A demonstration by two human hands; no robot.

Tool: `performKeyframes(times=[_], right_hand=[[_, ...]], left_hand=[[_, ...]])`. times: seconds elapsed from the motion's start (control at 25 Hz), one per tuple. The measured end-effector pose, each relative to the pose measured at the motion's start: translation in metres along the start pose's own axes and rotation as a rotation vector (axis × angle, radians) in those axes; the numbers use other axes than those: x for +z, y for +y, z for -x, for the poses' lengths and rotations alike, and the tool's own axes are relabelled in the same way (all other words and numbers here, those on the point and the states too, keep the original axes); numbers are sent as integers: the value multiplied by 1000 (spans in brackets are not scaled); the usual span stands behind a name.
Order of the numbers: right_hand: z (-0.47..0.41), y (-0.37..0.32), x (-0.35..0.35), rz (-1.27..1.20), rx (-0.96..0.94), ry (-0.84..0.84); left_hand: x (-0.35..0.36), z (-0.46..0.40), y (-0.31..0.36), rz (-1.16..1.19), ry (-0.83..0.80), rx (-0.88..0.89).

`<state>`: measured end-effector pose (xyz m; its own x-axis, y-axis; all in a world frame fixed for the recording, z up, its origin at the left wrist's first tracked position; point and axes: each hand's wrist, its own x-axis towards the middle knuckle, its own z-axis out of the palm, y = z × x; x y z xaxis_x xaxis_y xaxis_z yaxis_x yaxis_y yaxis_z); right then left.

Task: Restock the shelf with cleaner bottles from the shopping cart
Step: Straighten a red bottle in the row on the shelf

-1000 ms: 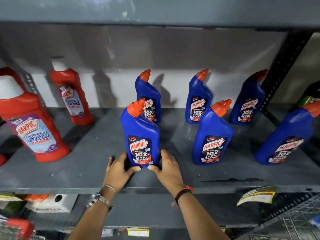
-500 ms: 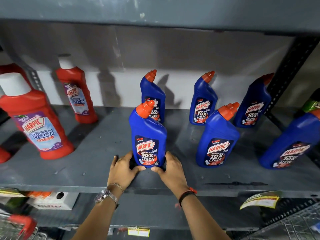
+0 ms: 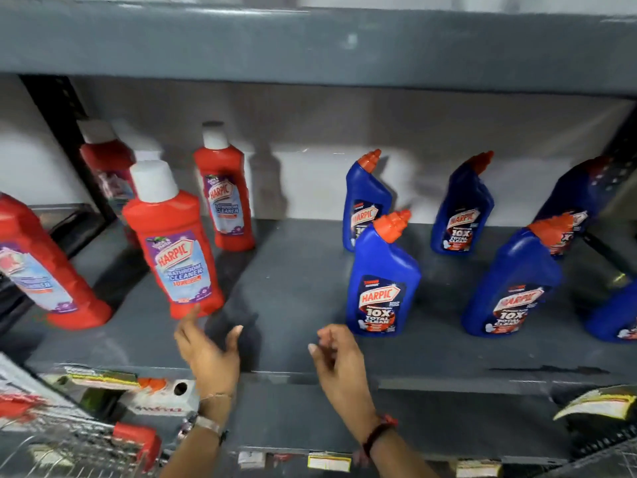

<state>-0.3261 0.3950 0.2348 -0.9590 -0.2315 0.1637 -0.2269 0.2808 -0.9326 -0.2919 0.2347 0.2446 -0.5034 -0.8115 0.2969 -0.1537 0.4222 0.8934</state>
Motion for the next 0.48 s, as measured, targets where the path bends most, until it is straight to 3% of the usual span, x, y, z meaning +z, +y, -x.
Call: performKeyframes(times=[0.08, 0.24, 0.32, 0.48], right_hand=[[-28, -10, 37, -26, 18, -81], [-73, -28, 90, 68, 68, -325], [-85, -34, 109, 123, 66, -414], [-84, -43, 140, 213, 13, -396]], left_hand=[[-20, -41, -20, -40, -41, -49], [-35, -89, -38, -5, -306, -81], [-38, -96, -40, -91, -342, -87], [-53, -112, -46, -149, -468, -5]])
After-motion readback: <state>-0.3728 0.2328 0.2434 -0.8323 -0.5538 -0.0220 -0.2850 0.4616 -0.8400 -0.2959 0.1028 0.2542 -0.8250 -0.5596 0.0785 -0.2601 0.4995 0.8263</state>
